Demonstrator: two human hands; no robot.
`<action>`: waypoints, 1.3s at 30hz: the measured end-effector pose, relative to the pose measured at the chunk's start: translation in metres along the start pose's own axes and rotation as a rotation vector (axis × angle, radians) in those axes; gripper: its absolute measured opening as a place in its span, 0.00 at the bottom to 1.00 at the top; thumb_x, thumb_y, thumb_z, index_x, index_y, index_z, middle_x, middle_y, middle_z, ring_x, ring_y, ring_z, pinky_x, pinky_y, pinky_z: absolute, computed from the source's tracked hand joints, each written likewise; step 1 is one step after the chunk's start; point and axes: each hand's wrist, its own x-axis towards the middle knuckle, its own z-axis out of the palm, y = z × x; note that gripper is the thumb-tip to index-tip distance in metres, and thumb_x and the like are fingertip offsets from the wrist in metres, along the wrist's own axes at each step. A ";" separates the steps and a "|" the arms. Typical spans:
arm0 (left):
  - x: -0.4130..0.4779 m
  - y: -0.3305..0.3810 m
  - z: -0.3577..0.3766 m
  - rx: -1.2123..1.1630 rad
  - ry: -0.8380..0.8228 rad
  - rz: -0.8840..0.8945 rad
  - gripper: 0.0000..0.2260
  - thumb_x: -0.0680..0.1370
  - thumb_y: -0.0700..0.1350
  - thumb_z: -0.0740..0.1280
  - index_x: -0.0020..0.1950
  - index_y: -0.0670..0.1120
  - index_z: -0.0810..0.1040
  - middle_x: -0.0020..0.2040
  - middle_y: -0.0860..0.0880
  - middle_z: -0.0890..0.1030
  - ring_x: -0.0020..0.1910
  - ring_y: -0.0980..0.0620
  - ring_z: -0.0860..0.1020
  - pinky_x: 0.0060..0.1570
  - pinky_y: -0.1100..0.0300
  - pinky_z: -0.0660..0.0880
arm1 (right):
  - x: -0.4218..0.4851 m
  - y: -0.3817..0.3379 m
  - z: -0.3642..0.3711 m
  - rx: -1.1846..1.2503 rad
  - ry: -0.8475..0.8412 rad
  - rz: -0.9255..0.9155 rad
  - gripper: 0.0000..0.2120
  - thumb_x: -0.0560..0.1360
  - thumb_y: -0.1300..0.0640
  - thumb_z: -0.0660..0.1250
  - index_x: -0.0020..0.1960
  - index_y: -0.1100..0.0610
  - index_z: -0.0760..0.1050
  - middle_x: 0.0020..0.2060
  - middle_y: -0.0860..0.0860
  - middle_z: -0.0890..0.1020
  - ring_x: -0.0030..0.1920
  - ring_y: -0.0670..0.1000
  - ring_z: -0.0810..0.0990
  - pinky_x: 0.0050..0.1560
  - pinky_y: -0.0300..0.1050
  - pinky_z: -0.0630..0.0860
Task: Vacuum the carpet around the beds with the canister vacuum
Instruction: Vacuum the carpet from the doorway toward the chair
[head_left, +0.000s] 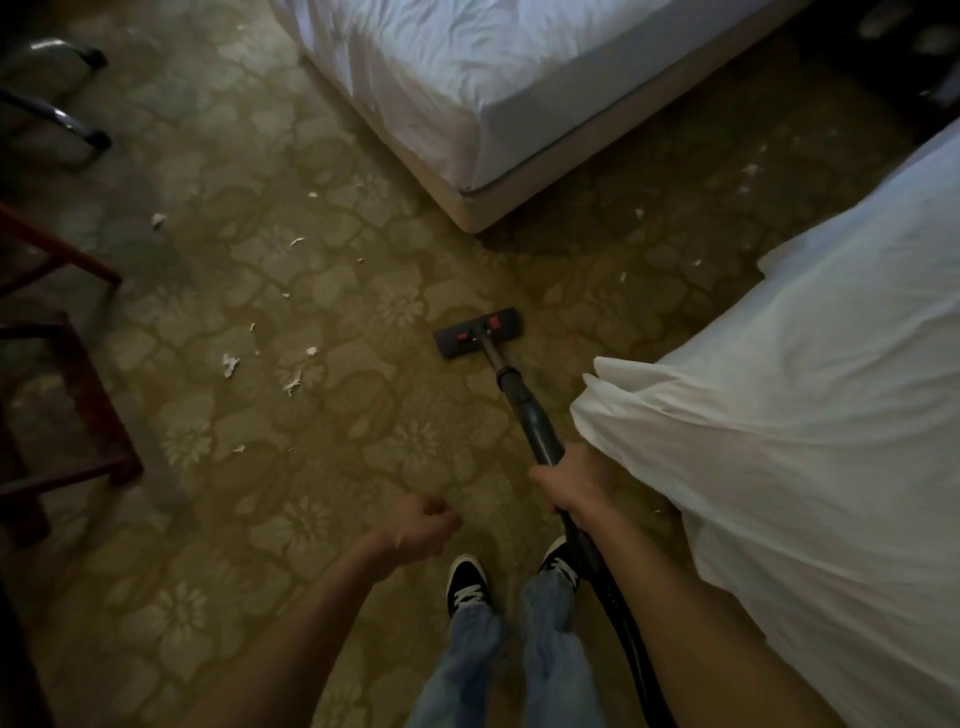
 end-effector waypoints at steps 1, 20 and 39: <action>0.000 0.005 0.004 0.019 -0.017 0.007 0.10 0.83 0.47 0.63 0.57 0.43 0.80 0.53 0.43 0.82 0.48 0.50 0.80 0.45 0.60 0.77 | -0.006 0.010 0.002 0.011 0.002 0.007 0.15 0.71 0.55 0.74 0.55 0.57 0.79 0.44 0.55 0.83 0.40 0.55 0.86 0.42 0.53 0.87; -0.033 0.033 0.207 0.382 -0.206 0.141 0.09 0.83 0.42 0.63 0.59 0.41 0.80 0.49 0.44 0.79 0.46 0.49 0.78 0.44 0.59 0.75 | -0.135 0.235 0.005 0.204 0.041 0.121 0.25 0.70 0.53 0.75 0.65 0.56 0.77 0.52 0.55 0.82 0.48 0.56 0.85 0.47 0.54 0.86; -0.163 -0.055 0.451 0.590 -0.337 0.148 0.11 0.83 0.43 0.64 0.61 0.39 0.79 0.55 0.38 0.81 0.52 0.44 0.81 0.56 0.50 0.79 | -0.308 0.484 0.024 0.624 0.279 0.378 0.21 0.68 0.52 0.74 0.60 0.54 0.77 0.47 0.53 0.84 0.43 0.54 0.86 0.42 0.52 0.87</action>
